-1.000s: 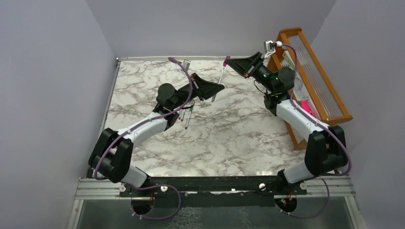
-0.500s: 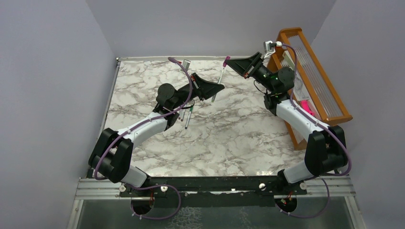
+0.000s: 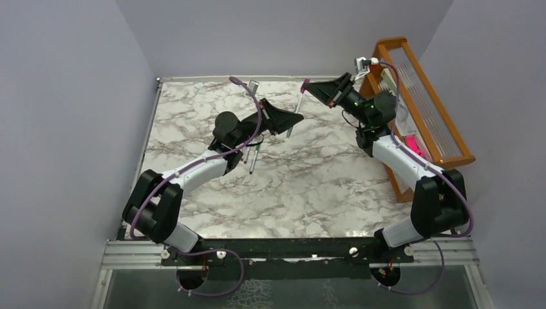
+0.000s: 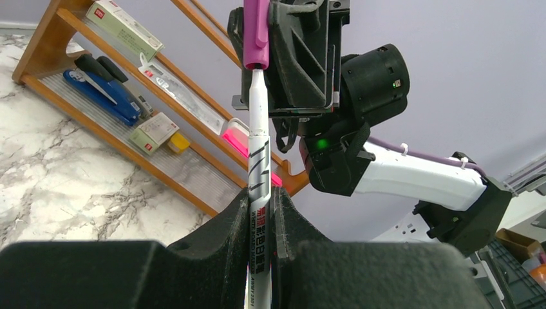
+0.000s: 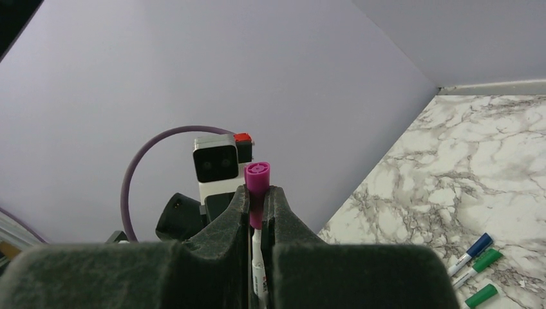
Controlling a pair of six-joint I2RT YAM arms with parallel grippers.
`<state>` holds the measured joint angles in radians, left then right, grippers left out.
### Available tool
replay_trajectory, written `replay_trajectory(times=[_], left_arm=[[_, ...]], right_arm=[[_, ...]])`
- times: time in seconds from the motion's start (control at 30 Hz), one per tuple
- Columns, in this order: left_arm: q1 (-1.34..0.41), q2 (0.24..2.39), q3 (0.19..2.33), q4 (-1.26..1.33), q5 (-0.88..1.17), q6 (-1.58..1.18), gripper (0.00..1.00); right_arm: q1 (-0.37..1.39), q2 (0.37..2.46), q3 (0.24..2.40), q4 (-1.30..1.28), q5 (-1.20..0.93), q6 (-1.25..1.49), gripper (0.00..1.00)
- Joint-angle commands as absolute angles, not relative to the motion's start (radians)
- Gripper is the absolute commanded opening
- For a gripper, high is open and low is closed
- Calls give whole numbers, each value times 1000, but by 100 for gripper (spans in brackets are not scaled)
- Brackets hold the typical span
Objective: Insert the pens into the pen caps
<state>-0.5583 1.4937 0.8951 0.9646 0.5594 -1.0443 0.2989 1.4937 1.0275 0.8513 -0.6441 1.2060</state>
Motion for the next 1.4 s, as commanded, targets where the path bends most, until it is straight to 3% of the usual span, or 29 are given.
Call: replay_trajectory(times=[0.0, 0.63, 1.03, 1.37], left_arm=[[-557, 1506, 955, 1015, 591, -1034, 0], [-539, 1592, 1116, 1022, 635, -1055, 0], [-536, 1592, 1098, 1023, 653, -1048, 0], [-536, 1583, 1059, 1029, 651, -1050, 0]], right_arm=[[293, 1457, 1019, 802, -683, 1167, 1], [293, 1409, 1017, 577, -735, 1027, 1], [293, 1338, 979, 487, -765, 982, 1], [293, 1360, 894, 811, -788, 1210, 1]])
